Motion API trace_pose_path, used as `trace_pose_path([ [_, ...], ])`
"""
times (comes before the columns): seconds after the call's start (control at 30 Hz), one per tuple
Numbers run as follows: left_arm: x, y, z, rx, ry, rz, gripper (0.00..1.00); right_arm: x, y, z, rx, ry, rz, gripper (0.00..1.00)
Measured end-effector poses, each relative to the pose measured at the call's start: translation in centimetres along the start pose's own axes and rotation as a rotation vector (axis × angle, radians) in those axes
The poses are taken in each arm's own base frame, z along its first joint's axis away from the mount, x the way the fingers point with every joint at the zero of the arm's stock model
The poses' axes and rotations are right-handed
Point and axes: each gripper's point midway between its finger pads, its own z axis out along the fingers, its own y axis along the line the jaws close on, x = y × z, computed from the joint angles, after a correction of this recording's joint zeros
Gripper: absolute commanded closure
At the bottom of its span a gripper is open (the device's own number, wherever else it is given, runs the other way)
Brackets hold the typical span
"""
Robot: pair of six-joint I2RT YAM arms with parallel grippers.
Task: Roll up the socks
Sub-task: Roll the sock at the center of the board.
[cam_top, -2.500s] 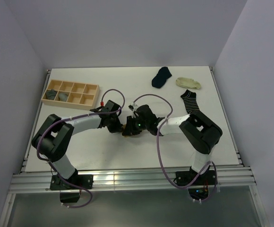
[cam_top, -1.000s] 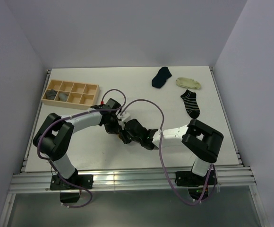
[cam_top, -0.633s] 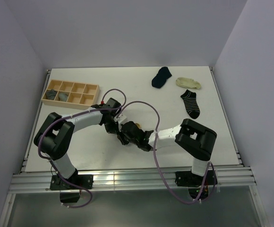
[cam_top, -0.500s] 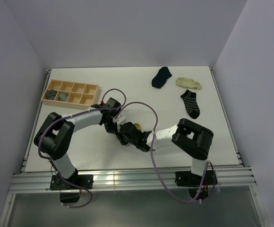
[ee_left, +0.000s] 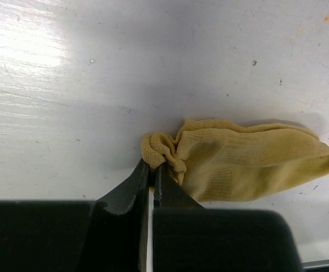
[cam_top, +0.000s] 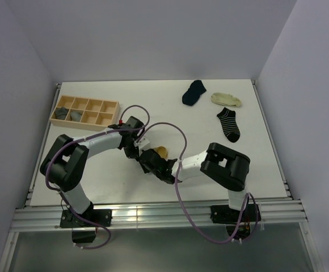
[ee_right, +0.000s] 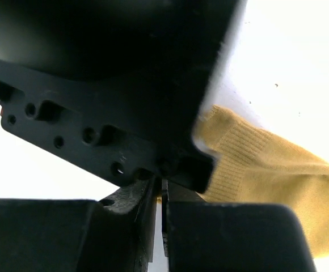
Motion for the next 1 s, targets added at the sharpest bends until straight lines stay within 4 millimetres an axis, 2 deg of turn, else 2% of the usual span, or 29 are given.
trace_pose_path([
  [0.17,0.0,0.3,-0.1,0.009,-0.006,-0.024,0.79,0.3,0.0,-0.3,-0.046,-0.001,0.06,1.0],
  [0.2,0.0,0.4,-0.2,0.011,-0.009,-0.033,0.71,0.3,0.2,-0.5,-0.072,0.004,0.077,1.0],
  [0.27,0.2,0.9,-0.4,0.007,-0.01,-0.052,0.65,0.4,0.2,-0.7,-0.117,0.015,0.109,1.0],
  [0.3,0.3,1.1,-0.5,0.007,-0.011,-0.062,0.56,0.5,0.4,-0.9,-0.146,0.023,0.127,1.0],
  [0.4,0.5,1.9,-1.0,0.0,-0.025,-0.092,0.42,0.8,0.7,-1.5,-0.249,0.05,0.203,1.0],
  [0.5,0.4,2.9,-1.9,-0.004,-0.064,-0.125,0.34,1.3,1.0,-2.4,-0.361,0.084,0.3,1.0],
  [0.73,-1.2,3.0,-4.5,0.095,-0.195,-0.181,0.32,2.5,0.5,-4.6,-0.556,0.178,0.554,1.0],
  [0.83,-0.7,3.0,-4.4,0.119,-0.193,-0.194,0.33,2.7,0.3,-4.9,-0.609,0.208,0.65,1.0],
  [1.0,1.2,3.5,-3.3,0.131,-0.145,-0.188,0.34,3.0,-0.2,-5.0,-0.67,0.245,0.793,1.0],
])
